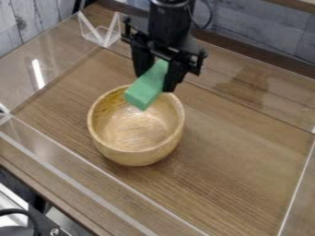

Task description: Put green object into wooden bowl

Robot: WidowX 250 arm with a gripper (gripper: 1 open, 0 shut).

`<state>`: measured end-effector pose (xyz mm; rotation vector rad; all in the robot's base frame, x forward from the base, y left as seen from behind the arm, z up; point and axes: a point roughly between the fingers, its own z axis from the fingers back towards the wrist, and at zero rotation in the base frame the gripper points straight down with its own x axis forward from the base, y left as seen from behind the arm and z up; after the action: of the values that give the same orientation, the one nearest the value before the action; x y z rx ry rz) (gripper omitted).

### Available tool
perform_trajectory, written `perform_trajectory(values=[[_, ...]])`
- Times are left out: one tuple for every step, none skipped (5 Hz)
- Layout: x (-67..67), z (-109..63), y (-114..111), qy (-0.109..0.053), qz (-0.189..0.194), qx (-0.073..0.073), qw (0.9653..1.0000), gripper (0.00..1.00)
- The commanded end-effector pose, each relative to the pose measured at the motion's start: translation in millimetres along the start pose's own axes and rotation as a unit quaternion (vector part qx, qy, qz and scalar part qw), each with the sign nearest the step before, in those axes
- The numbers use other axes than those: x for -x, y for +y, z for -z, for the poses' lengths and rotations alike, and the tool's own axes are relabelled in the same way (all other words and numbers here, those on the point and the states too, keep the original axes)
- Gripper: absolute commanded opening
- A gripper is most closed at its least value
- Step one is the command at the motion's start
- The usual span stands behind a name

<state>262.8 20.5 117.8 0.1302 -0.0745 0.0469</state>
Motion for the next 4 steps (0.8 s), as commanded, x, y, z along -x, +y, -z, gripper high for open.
perform_trajectory(values=[[1.8, -14.0, 4.2, -0.027, -0.016, 0.003, 0.9995, 0.00], [4.8, -16.8, 2.1, -0.025, -0.020, 0.008, 0.9995, 1.00], [6.1, -12.0, 15.5, -0.024, -0.023, 0.014, 0.9994, 1.00], [8.7, -4.8, 38.2, -0.022, -0.017, 0.026, 0.9993, 1.00]])
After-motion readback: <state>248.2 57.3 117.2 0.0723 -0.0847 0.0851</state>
